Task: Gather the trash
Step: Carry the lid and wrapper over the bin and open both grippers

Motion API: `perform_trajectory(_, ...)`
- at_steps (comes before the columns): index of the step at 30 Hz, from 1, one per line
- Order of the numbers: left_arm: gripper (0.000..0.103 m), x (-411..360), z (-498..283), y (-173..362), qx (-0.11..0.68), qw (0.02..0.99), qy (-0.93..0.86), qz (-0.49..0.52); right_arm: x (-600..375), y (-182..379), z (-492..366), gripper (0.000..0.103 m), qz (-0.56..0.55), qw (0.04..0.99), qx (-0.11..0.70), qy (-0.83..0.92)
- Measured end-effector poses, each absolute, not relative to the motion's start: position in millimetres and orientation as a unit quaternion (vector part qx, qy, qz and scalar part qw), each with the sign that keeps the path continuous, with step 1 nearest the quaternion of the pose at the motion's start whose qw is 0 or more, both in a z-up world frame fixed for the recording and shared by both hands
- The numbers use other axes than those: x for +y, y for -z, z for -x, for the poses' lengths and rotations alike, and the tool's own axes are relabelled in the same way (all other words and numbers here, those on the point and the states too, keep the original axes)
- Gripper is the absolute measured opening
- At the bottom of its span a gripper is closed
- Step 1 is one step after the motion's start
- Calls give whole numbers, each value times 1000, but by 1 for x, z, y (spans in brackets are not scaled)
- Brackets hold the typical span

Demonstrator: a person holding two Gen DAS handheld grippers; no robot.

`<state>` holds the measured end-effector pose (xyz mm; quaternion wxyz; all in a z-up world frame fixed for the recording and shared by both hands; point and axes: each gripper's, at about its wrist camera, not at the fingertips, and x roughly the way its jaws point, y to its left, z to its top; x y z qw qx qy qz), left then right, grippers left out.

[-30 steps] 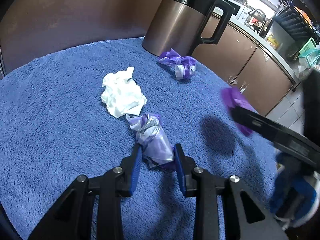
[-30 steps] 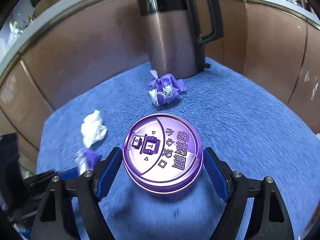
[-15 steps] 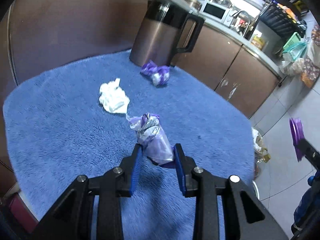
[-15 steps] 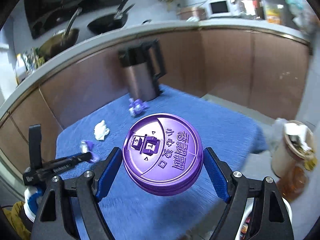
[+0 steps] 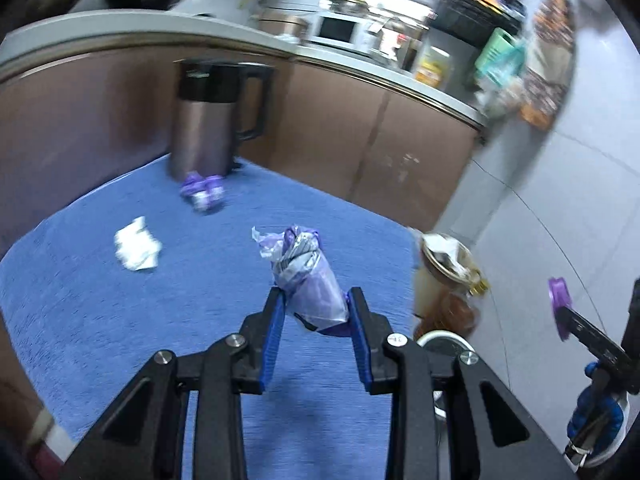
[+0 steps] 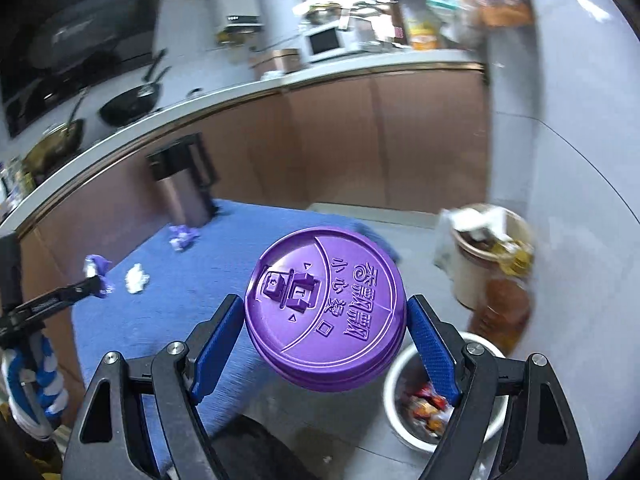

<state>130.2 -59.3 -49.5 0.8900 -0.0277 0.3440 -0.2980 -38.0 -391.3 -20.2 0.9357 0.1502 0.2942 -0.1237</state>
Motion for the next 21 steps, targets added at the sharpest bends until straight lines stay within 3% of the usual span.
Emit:
perform_trajectory(9, 30, -179, -110, 55, 365, 845, 388, -58, -445, 75, 57, 82, -185, 904, 325, 205)
perform_trajectory(21, 32, -350, -99, 110, 438, 748, 479, -140, -507, 172, 53, 82, -249, 853, 387, 245)
